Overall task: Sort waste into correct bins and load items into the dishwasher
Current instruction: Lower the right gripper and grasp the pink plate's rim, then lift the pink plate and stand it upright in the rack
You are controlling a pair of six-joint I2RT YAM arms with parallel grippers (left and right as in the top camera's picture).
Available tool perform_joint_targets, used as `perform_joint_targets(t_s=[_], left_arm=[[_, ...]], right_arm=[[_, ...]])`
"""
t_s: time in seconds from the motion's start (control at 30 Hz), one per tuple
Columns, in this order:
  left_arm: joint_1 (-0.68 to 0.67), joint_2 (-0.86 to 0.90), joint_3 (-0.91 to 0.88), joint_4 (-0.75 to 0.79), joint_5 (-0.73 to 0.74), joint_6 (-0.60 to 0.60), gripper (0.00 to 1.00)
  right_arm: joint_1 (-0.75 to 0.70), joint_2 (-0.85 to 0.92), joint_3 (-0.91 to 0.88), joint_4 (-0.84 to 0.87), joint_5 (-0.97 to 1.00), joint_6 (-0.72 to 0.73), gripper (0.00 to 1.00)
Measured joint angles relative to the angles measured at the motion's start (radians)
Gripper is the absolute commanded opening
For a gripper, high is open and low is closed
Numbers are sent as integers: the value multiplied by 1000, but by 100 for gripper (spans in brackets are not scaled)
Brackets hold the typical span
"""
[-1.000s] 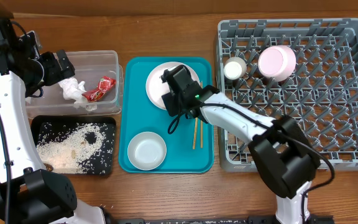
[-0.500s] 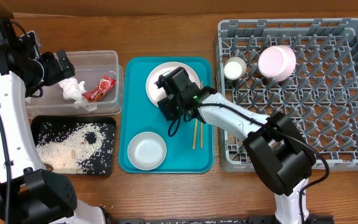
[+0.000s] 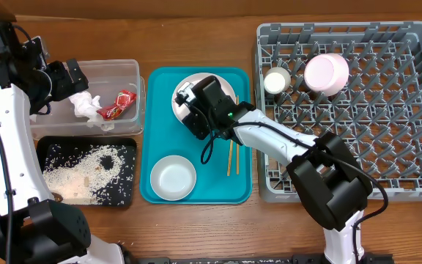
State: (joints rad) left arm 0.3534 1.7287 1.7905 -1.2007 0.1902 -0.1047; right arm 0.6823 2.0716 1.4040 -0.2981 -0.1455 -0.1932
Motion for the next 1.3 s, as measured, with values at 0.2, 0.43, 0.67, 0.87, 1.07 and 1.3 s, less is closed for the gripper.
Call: perform_joint_targets(t_s=[0.2, 0.43, 0.67, 0.87, 1.07, 1.3], left_arm=[[0, 0, 0, 0, 0, 0, 100], [0, 0, 0, 0, 0, 0, 100], [0, 0, 0, 0, 0, 0, 100], [0, 0, 0, 0, 0, 0, 100], [0, 0, 0, 0, 0, 0, 100], [0, 0, 0, 0, 0, 0, 100]], right_arm=[[0, 28, 0, 30, -8, -12, 47], [0, 79, 0, 31, -24, -17, 35], [1, 79, 0, 17, -34, -17, 21], [2, 78, 5, 0, -46, -23, 8], [3, 78, 8, 49, -40, -31, 4], [1, 29, 21, 58, -114, 24, 4]])
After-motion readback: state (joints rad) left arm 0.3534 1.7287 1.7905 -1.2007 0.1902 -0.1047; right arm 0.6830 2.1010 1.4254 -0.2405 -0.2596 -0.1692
